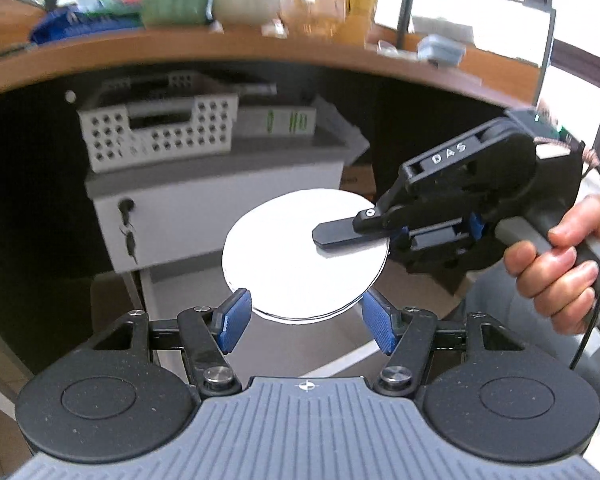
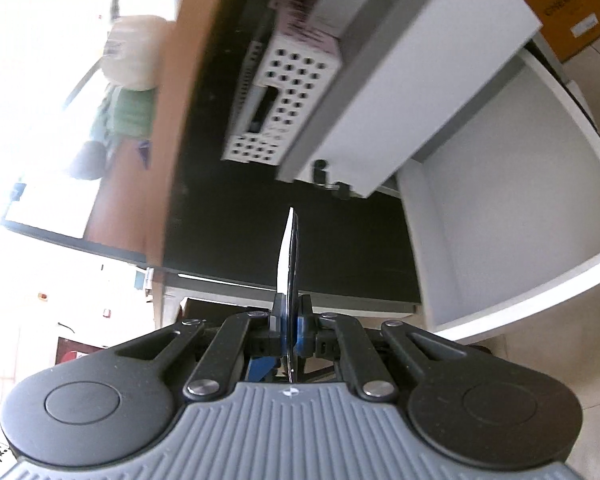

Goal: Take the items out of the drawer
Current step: 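Lift the grey pad out of the drawer with the right gripper, then carry the grey pad up over the desk with the right gripper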

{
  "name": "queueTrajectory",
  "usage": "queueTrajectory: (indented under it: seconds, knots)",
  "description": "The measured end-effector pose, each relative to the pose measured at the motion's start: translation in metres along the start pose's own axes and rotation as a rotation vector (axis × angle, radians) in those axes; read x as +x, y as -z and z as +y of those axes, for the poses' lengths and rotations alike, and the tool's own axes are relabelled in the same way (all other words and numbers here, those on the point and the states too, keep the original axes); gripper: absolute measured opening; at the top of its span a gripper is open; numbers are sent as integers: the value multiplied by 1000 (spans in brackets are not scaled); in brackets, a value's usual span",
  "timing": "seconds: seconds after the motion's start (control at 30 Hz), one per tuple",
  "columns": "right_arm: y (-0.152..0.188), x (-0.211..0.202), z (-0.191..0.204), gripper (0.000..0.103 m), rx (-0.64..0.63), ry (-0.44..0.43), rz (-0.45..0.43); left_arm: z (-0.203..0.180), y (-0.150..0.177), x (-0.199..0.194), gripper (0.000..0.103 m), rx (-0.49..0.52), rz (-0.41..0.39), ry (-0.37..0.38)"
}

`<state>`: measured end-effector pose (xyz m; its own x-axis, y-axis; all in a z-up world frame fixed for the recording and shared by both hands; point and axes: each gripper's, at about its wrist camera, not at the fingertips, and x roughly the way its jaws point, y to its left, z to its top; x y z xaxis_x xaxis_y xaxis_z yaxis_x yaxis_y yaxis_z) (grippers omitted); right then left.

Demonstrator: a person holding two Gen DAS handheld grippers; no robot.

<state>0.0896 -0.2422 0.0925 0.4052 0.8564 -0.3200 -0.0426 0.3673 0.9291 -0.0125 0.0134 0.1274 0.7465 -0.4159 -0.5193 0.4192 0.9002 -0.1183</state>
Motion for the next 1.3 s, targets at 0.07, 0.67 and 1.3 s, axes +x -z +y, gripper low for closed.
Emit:
queueTrajectory:
  seconds: [0.07,0.67,1.3]
  knots:
    - [1,-1,10,5,4,-19,-3,-1,-6,-14,64,-1,-27,-10]
    - [-43,-6,118,5,-87,-144,-98,7,-86,-66,61,-12,-219,-27]
    - [-127,-28,185,5,-217,-114,-236,16,-193,-42,49,52,-311,35]
